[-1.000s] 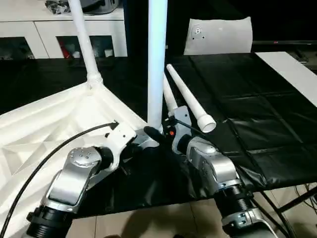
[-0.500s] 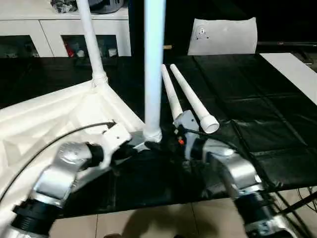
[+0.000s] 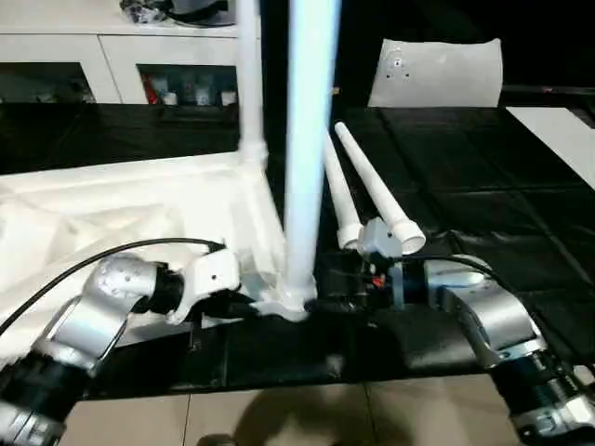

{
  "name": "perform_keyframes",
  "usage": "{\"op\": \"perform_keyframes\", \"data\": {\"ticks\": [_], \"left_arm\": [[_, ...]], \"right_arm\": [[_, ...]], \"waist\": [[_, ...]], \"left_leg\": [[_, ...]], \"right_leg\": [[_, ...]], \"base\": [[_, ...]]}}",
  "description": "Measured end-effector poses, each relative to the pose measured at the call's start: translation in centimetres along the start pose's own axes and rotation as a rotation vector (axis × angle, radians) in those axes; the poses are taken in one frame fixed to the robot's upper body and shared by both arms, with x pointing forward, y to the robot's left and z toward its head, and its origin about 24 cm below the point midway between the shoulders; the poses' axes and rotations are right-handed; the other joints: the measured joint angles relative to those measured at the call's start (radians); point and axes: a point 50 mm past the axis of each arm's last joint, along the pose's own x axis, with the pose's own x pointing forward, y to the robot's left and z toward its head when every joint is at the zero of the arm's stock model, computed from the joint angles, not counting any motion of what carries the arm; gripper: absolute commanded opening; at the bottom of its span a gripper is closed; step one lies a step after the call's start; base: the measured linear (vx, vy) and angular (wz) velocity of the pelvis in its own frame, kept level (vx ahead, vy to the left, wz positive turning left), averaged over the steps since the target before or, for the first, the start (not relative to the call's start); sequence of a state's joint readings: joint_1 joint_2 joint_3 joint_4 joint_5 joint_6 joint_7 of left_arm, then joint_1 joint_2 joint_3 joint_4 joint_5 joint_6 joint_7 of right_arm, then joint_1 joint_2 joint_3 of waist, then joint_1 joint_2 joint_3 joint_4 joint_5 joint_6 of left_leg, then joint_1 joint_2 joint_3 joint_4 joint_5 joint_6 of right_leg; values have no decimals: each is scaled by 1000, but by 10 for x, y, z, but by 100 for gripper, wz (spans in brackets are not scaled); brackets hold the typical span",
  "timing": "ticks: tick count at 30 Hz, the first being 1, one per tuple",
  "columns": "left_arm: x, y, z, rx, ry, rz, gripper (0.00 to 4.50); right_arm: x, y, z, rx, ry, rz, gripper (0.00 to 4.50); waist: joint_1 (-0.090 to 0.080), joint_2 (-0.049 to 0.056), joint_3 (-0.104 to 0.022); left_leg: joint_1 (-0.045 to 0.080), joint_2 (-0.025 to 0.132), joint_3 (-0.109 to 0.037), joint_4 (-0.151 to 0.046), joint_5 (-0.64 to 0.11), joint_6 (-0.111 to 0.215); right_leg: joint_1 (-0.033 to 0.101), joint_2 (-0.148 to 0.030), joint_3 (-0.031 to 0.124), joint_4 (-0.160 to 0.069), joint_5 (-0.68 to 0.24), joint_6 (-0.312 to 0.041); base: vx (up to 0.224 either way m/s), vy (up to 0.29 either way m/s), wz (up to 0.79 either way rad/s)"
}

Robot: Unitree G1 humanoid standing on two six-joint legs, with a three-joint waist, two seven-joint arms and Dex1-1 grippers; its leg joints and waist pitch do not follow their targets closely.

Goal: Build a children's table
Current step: Rotate leg to tighten

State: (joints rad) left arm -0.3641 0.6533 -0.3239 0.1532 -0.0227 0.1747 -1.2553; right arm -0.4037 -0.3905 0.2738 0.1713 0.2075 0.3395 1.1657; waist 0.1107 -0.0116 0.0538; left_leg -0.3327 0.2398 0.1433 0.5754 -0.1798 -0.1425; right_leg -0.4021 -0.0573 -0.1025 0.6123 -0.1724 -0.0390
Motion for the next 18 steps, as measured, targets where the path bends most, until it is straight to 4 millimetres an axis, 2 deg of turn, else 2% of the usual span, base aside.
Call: {"op": "perform_keyframes", "data": {"ticks": [6, 11, 15, 16, 18], "left_arm": [[2, 0, 3, 61, 8, -74, 0], [3, 1, 3, 80, 10, -93, 0], [3, 2, 4, 82, 9, -97, 0], [3, 2, 3, 81, 9, -99, 0], [3, 2, 3, 82, 9, -99, 0]], "right_arm": [[9, 3, 0, -34, 33, 78, 447], [20, -4, 4, -46, 17, 57, 399], [25, -2, 3, -42, 14, 66, 371], [25, -2, 3, -40, 15, 72, 346], [26, -2, 1, -34, 20, 77, 338]], "waist": [[2, 0, 0], [2, 0, 0], [3, 0, 0], [3, 0, 0], [3, 0, 0]], "left_leg": [[0, 0, 0, 1, 0, 0], [0, 0, 0, 1, 0, 0], [0, 0, 0, 1, 0, 0], [0, 0, 0, 1, 0, 0], [0, 0, 0, 1, 0, 0]], "right_leg": [[0, 0, 0, 0, 0, 0], [0, 0, 0, 1, 0, 0], [0, 0, 0, 1, 0, 0], [0, 0, 0, 1, 0, 0], [0, 0, 0, 1, 0, 0]], "base": [[0, 0, 0], [0, 0, 0], [0, 0, 0], [0, 0, 0], [0, 0, 0]]}}
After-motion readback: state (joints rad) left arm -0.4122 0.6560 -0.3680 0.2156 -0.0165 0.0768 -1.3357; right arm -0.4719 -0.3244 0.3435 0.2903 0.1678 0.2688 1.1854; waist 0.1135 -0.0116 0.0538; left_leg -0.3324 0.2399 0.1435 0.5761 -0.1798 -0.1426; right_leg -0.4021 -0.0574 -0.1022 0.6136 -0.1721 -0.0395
